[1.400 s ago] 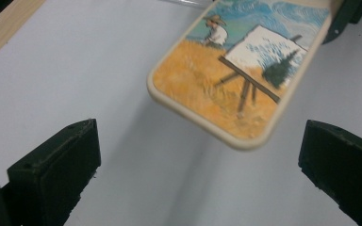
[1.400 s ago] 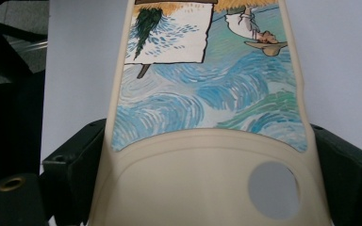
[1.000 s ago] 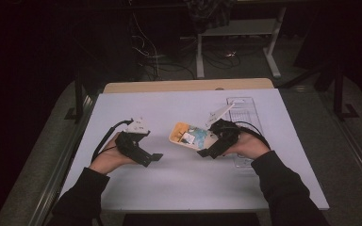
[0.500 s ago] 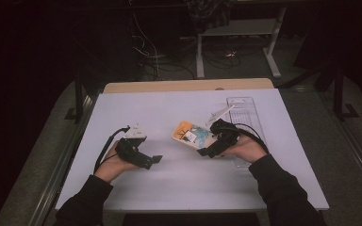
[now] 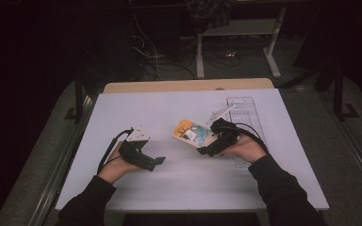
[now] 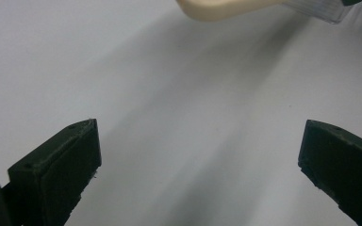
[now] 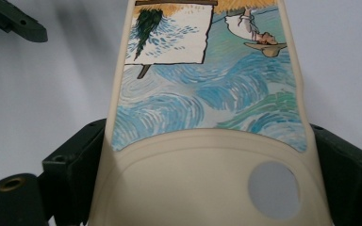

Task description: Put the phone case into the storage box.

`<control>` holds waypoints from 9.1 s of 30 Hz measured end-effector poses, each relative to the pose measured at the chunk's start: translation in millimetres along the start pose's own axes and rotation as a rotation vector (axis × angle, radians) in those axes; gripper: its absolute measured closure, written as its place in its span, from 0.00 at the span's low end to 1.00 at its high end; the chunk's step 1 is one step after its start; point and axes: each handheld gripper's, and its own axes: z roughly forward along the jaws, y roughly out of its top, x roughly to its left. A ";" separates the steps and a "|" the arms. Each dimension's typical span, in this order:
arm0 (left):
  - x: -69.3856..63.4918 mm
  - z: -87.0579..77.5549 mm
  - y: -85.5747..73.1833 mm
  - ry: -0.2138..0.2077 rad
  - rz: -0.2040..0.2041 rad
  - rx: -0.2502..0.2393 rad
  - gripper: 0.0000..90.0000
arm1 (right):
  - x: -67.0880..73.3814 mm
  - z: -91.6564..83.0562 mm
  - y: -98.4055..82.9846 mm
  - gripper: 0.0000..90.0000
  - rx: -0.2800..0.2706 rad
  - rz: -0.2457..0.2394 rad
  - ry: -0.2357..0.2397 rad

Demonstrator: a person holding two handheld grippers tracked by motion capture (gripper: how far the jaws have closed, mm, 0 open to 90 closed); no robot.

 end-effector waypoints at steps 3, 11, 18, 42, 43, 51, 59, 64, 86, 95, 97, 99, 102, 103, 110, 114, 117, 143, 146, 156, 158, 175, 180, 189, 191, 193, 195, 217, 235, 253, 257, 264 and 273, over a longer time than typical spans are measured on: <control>-1.0 -0.1 0.6 0.006 0.011 -0.004 0.00 | 0.3 0.9 0.0 0.10 -0.001 0.002 0.000; -4.4 0.8 2.4 0.010 0.023 -0.025 0.00 | -0.2 2.7 -0.1 0.10 0.004 -0.010 -0.005; -9.6 2.7 1.0 0.042 0.096 -0.024 0.00 | -0.3 2.4 0.3 0.10 -0.001 -0.013 -0.006; -24.8 7.1 0.8 0.135 0.294 -0.023 0.00 | 0.2 2.6 0.5 0.10 -0.001 0.004 0.001; -24.9 6.7 1.1 0.138 0.309 -0.014 0.00 | 0.1 2.7 0.4 0.10 0.000 0.003 0.001; -28.5 7.1 1.7 0.162 0.348 -0.010 0.00 | 0.0 2.0 0.5 0.10 -0.001 -0.003 -0.002; -34.4 9.8 0.6 0.222 0.443 0.026 0.00 | 0.5 2.7 0.4 0.10 0.001 0.003 0.001; -37.9 11.9 -0.7 0.242 0.474 0.028 0.00 | 0.6 2.3 0.5 0.10 0.002 0.001 0.001; -47.9 14.2 -1.9 0.364 0.656 0.020 0.00 | 0.3 2.4 0.4 0.10 0.003 -0.004 0.001; -52.2 15.8 -2.6 0.419 0.695 0.001 0.00 | 0.6 2.5 0.5 0.10 0.005 -0.005 0.000; -52.9 16.2 -2.9 0.429 0.708 0.006 0.00 | 0.9 2.2 0.6 0.10 0.002 0.001 0.003; -53.4 16.7 -3.6 0.448 0.729 0.005 0.00 | 1.2 2.1 0.7 0.10 0.002 0.003 0.005; -54.6 18.1 -4.7 0.471 0.753 0.005 0.00 | 1.4 2.4 0.9 0.10 0.006 0.001 0.005; -55.1 18.4 -4.9 0.475 0.760 0.006 0.00 | 1.4 2.4 0.9 0.10 0.006 0.000 0.006; -57.6 21.4 -6.8 0.532 0.833 0.002 0.00 | 0.1 2.6 0.6 0.10 0.007 -0.011 -0.003; -59.1 24.1 -8.4 0.563 0.880 0.006 0.00 | -0.2 2.6 0.4 0.10 0.006 -0.012 -0.006; -60.7 26.3 -9.7 0.578 0.905 0.011 0.00 | -0.1 2.5 0.4 0.10 0.005 -0.011 -0.006; -72.8 31.6 -8.9 0.642 1.011 -0.014 0.01 | 16.8 19.2 6.6 0.10 0.030 -0.058 0.027; -74.3 32.6 -9.5 0.648 1.022 -0.023 0.02 | 18.9 20.8 7.6 0.10 0.032 -0.066 0.028; -79.4 34.8 -10.0 0.667 1.062 -0.035 0.11 | 24.3 26.6 10.7 0.10 0.035 -0.090 0.036; -80.6 35.1 -9.9 0.664 1.072 -0.044 0.15 | 25.2 27.3 11.2 0.10 0.034 -0.093 0.040; -89.1 37.5 -11.4 0.693 1.145 -0.076 0.44 | 30.6 30.3 15.2 0.10 0.027 -0.099 0.062; -89.8 38.0 -11.1 0.699 1.159 -0.073 0.53 | 33.0 30.1 16.3 0.10 0.027 -0.090 0.066; -92.5 38.2 -10.6 0.710 1.189 -0.062 0.61 | 33.9 31.8 16.7 0.10 0.022 -0.105 0.068; -93.1 38.6 -10.7 0.709 1.199 -0.059 0.62 | 34.0 31.7 16.8 0.10 0.021 -0.104 0.068; -93.4 38.6 -10.4 0.707 1.206 -0.059 0.64 | 34.1 31.7 16.8 0.10 0.021 -0.104 0.069; -93.8 38.7 -10.4 0.706 1.211 -0.058 0.66 | 34.2 31.4 16.9 0.10 0.018 -0.103 0.071; -95.6 38.0 -10.1 0.675 1.251 -0.024 0.86 | 32.0 30.3 17.3 0.10 0.019 -0.081 0.090; -96.7 35.0 -9.4 0.678 1.274 -0.015 0.89 | 30.5 28.2 17.8 0.02 -0.012 -0.028 0.123; -79.6 29.7 -12.2 0.704 1.240 0.055 0.89 | 25.8 16.6 15.3 0.00 -0.066 -0.011 0.107; -74.4 27.0 -13.4 0.716 1.225 0.063 0.89 | 25.1 14.0 13.6 0.00 -0.067 -0.011 0.099; -64.4 20.0 -13.9 0.746 1.201 0.090 0.89 | 23.8 11.2 8.4 0.00 -0.057 -0.011 0.080; -49.5 12.7 -15.9 0.769 1.148 0.104 0.89 | 31.3 10.9 -0.4 0.00 -0.036 -0.014 0.046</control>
